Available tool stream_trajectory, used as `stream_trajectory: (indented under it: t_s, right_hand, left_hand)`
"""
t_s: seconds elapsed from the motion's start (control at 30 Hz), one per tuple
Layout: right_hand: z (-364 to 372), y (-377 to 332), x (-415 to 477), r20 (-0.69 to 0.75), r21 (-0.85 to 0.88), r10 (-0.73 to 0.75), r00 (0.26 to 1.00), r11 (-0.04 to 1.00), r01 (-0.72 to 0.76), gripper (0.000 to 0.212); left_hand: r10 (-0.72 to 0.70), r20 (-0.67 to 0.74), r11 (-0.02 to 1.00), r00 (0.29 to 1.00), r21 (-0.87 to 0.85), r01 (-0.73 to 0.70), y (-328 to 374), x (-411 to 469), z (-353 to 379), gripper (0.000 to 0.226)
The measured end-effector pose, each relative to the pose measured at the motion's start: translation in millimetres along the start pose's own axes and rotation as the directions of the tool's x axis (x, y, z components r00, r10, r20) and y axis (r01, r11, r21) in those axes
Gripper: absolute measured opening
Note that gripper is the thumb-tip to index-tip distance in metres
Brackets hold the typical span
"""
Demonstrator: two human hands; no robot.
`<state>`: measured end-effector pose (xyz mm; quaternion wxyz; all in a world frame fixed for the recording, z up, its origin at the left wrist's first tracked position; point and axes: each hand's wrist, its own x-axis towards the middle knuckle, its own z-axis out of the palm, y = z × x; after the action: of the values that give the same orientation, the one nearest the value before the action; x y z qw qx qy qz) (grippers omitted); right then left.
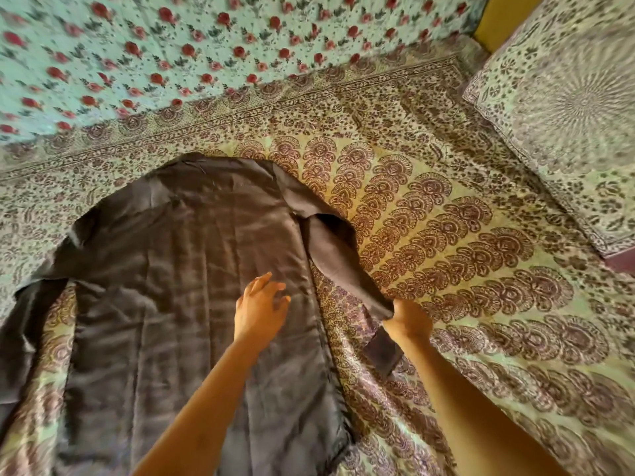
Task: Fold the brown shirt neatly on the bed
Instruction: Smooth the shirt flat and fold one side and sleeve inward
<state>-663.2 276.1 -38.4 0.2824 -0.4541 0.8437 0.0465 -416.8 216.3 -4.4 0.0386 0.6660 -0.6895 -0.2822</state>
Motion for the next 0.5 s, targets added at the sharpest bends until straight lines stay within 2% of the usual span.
stream_trajectory:
  t_s: [0.07, 0.1, 0.17, 0.2, 0.27, 0.33, 0.4, 0.43, 0.5]
  right_hand:
    - [-21.5, 11.0, 6.4, -0.186, 0.087, -0.107, 0.977, 0.988, 0.125, 0.027]
    - [-35.6, 19.4, 9.2, -0.315, 0.106, -0.159, 0.936, 0.974, 0.201, 0.032]
    - [-66.4, 40.1, 20.5, -0.518, 0.03, -0.262, 0.815, 0.946, 0.323, 0.049]
    - [-76.6, 51.6, 29.0, -0.548, -0.084, -0.356, 0.757, 0.923, 0.374, 0.056]
    - [-84.8, 77.8, 49.9, -0.439, -0.377, -0.563, 0.7, 0.823, 0.425, 0.063]
    - [-75.1, 104.7, 71.6, -0.216, -0.539, -0.657, 0.723, 0.697, 0.472, 0.061]
    - [-56.2, 127.9, 87.4, -0.028, -0.563, -0.66, 0.751, 0.631, 0.534, 0.053]
    - [-47.6, 136.1, 93.5, 0.004, -0.544, -0.655, 0.756, 0.632, 0.551, 0.051]
    - [-36.7, 143.0, 101.5, -0.047, -0.456, -0.653, 0.756, 0.687, 0.566, 0.047]
  left_hand:
    - [-0.036, -0.009, 0.999, 0.999, -0.016, 0.036, 21.3, -0.7, 9.8, 0.033]
    - [-0.053, -0.017, 0.998, 0.998, -0.036, 0.052, 32.8, -1.3, 15.1, 0.031]
    - [-0.087, -0.031, 0.994, 0.996, -0.074, 0.084, 53.9, -1.4, 25.5, 0.028]
    - [-0.107, -0.033, 0.991, 0.994, -0.086, 0.104, 61.7, -1.3, 30.1, 0.029]
    - [-0.144, -0.025, 0.986, 0.989, -0.091, 0.141, 75.2, -1.9, 42.3, 0.03]
    - [-0.138, 0.001, 0.988, 0.99, -0.065, 0.138, 81.2, -0.4, 57.0, 0.029]
    - [-0.137, 0.034, 0.989, 0.99, -0.05, 0.139, 82.5, 3.5, 71.3, 0.03]
    - [-0.137, 0.044, 0.989, 0.99, -0.049, 0.139, 82.9, 6.6, 78.5, 0.032]
    - [-0.121, 0.031, 0.99, 0.992, -0.067, 0.123, 85.5, 14.2, 90.4, 0.032]
